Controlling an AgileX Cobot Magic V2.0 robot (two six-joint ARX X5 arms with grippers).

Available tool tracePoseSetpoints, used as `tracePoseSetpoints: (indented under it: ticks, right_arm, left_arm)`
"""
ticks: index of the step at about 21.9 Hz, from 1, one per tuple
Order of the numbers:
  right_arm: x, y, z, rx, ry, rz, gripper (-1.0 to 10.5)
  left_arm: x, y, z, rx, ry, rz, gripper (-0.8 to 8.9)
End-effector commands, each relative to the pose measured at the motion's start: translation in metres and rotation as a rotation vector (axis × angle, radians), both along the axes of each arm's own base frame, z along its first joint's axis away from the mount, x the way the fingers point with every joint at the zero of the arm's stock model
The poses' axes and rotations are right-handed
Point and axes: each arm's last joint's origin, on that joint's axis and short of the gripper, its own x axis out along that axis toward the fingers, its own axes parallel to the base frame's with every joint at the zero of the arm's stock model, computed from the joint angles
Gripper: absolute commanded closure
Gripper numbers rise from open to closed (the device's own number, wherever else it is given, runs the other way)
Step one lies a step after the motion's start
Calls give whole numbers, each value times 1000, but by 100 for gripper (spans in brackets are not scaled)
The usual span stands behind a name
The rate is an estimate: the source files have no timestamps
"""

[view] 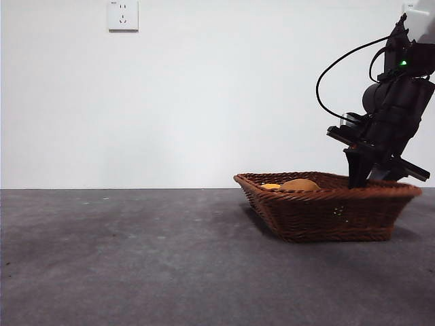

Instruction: Help me put the vegetables on the table into the basket

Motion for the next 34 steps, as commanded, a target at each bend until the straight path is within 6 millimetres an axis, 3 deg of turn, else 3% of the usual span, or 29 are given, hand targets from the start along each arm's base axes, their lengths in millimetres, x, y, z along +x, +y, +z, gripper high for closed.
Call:
tracePoseSetpoints:
  ticks: [1, 2, 4, 7, 12, 15, 17, 20, 21, 26, 29, 32, 34]
  right_arm:
    - [1, 0, -10, -5, 37, -20, 238]
    - [0, 0, -9, -13, 40, -21, 142]
    - [-3, -1, -3, -51, 43, -24, 128]
    - [-14, -6, 25, -142, 11, -34, 131]
    - [-60, -11, 112, -228, -109, -69, 143]
    - [-106, -12, 173, -254, -245, -92, 485]
    - [-147, -13, 213, -255, -355, -109, 729]
    - [-210, -15, 257, -254, -508, -134, 958]
    - [-231, -16, 267, -268, -551, -142, 963]
    - [-322, -18, 301, -243, -766, -211, 963]
    - [-362, -19, 309, -231, -867, -228, 962]
    - [-382, -19, 311, -230, -918, -240, 962]
    - [-385, -20, 312, -259, -926, -259, 945]
  left_arm:
    - [3, -3, -2, 11, 6, -8, 822]
    - [4, -3, -2, 13, 7, -9, 822]
    - [5, -4, -3, 18, 9, -10, 822]
    - [7, -6, -3, 36, 2, -22, 822]
    - [14, -11, -5, 95, -18, -58, 822]
    - [17, -14, -6, 107, -11, -62, 822]
    - [19, -15, -7, 111, -7, -63, 822]
    - [20, -16, -7, 118, -9, -68, 822]
    - [20, -16, -7, 123, -11, -72, 822]
    - [23, -19, -8, 136, -8, -78, 822]
    - [23, -19, -8, 136, -7, -78, 822]
    - [23, -19, -8, 136, -7, -78, 821]
    - [23, -19, -8, 135, -8, -78, 817]
